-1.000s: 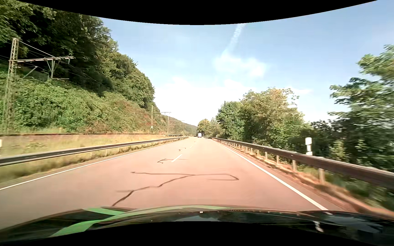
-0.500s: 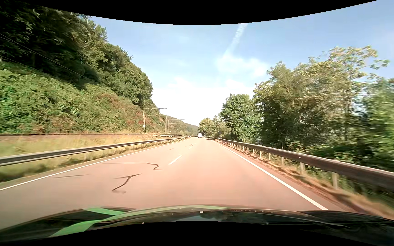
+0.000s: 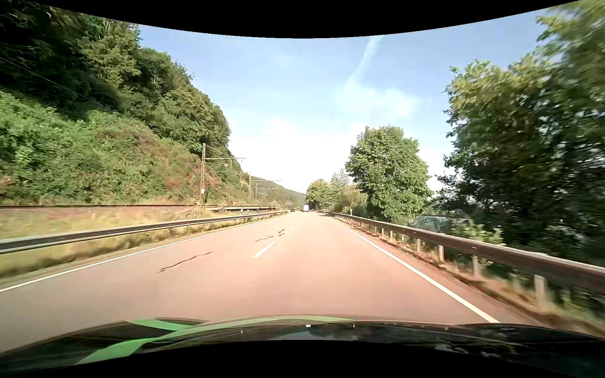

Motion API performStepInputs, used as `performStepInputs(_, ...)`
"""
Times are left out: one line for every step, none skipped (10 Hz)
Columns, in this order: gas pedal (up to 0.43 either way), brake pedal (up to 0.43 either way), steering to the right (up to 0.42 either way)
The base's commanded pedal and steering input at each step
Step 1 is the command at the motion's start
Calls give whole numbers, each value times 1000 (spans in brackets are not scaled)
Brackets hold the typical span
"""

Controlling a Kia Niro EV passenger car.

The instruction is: Follow the waypoints while adhering to traffic rules and regulations

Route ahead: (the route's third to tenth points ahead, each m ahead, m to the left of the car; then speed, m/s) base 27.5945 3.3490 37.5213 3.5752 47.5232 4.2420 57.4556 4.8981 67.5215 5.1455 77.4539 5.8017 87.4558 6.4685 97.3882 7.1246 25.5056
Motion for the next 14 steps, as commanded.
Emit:
performStepInputs(220,0,-4)
performStepInputs(220,0,-4)
performStepInputs(209,0,-4)
performStepInputs(209,0,-4)
performStepInputs(209,0,-4)
performStepInputs(209,0,-4)
performStepInputs(177,0,-4)
performStepInputs(177,0,-4)
performStepInputs(169,0,-4)
performStepInputs(150,0,-4)
performStepInputs(138,0,-4)
performStepInputs(138,0,-4)
performStepInputs(138,0,-4)
performStepInputs(138,0,-4)
